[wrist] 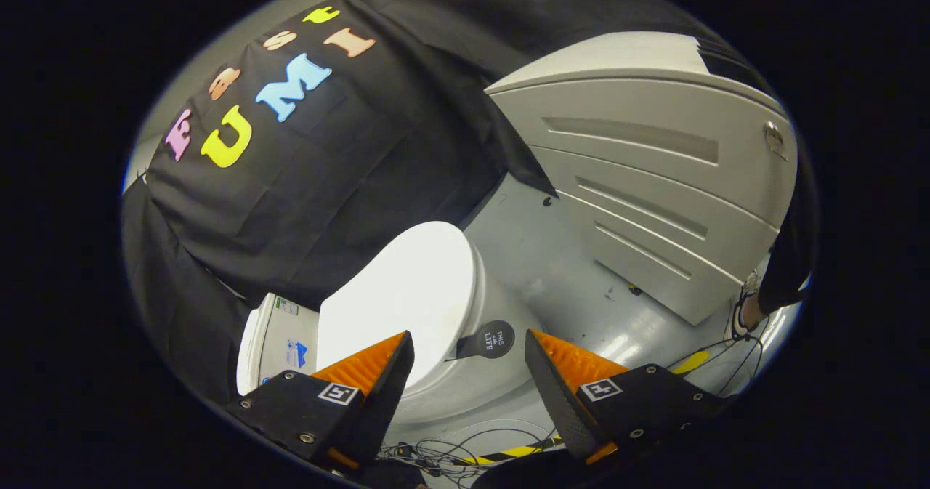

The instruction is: Open the toilet lid.

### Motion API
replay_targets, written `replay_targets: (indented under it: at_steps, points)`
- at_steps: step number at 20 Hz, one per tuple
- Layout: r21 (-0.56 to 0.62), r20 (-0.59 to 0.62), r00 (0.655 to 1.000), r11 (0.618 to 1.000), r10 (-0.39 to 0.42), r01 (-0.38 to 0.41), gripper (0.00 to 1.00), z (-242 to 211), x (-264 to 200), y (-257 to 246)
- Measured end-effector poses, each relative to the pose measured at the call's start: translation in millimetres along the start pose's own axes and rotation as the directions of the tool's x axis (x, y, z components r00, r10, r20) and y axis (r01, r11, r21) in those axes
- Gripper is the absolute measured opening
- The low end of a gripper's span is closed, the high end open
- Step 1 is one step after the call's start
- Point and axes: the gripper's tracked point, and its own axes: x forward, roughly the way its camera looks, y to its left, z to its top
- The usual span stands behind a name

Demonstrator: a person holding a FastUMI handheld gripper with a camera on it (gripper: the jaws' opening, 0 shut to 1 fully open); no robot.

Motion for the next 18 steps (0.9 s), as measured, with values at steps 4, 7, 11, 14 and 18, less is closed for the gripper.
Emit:
replay_targets:
  at_steps: [4, 7, 11, 14, 18]
  points:
    - [0.118, -0.015, 1.0, 0.993, 0.015, -0.013, 0.94, -7.6, 15.6, -14.1]
    - [0.165, -0.026, 0.999, 0.986, 0.036, -0.031, 0.91, -9.6, 27.7, -25.5]
    - [0.279, -0.038, 0.996, 0.958, 0.085, -0.071, 0.81, -15.8, 56.4, -24.3]
    - [0.335, -0.056, 0.994, 0.939, 0.098, -0.073, 0.68, -26.3, 70.4, -19.6]
    - [0.36, -0.091, 0.987, 0.929, 0.129, -0.088, 0.57, -39.5, 85.6, -9.2]
